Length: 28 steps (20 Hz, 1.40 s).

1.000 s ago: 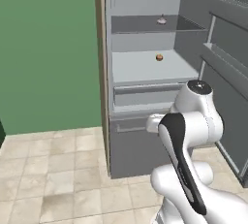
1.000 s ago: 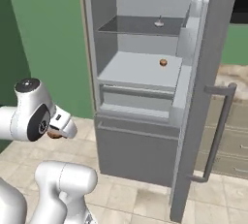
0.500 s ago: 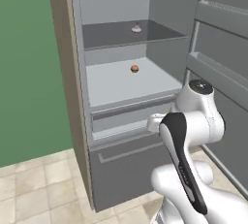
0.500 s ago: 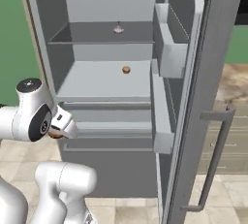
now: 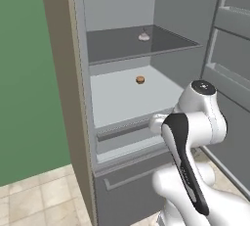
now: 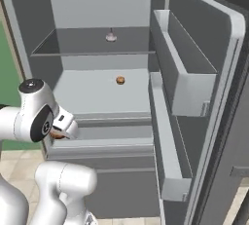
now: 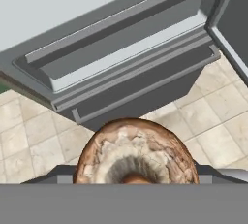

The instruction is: Place the mushroom in the correct fridge rack based on whether it is a fruit or vegetable. Finally, close the fridge door.

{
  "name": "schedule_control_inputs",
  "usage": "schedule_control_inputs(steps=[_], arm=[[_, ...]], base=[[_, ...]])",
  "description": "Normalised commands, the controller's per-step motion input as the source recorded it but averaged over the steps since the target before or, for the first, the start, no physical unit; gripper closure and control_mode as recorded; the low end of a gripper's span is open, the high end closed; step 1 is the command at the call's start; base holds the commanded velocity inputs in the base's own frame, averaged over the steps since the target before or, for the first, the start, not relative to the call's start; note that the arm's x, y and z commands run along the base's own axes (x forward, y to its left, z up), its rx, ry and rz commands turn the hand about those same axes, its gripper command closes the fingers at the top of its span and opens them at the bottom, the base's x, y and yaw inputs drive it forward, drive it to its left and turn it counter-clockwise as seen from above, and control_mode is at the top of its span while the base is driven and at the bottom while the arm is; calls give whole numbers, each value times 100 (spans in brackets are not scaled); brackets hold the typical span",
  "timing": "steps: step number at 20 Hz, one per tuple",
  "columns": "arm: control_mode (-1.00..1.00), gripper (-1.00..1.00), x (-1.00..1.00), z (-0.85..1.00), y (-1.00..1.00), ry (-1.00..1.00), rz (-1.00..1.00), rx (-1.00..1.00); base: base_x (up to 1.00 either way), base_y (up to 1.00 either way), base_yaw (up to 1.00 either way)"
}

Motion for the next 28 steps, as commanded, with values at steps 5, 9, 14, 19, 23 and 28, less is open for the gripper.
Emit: schedule_control_inputs(steps=[5, 9, 14, 19, 23, 28], arm=[[100, 100, 0, 0, 0, 0, 0, 0], [100, 100, 0, 0, 0, 0, 0, 0], [100, 100, 0, 0, 0, 0, 0, 0], [100, 100, 0, 0, 0, 0, 0, 0], [-100, 100, 11, 36, -5, -4, 3, 0], [-100, 100, 45, 100, -6, -19, 6, -3]], base=[[47, 2, 4], [49, 1, 9], [63, -2, 14], [21, -10, 11], [10, -1, 4], [0, 0, 0]])
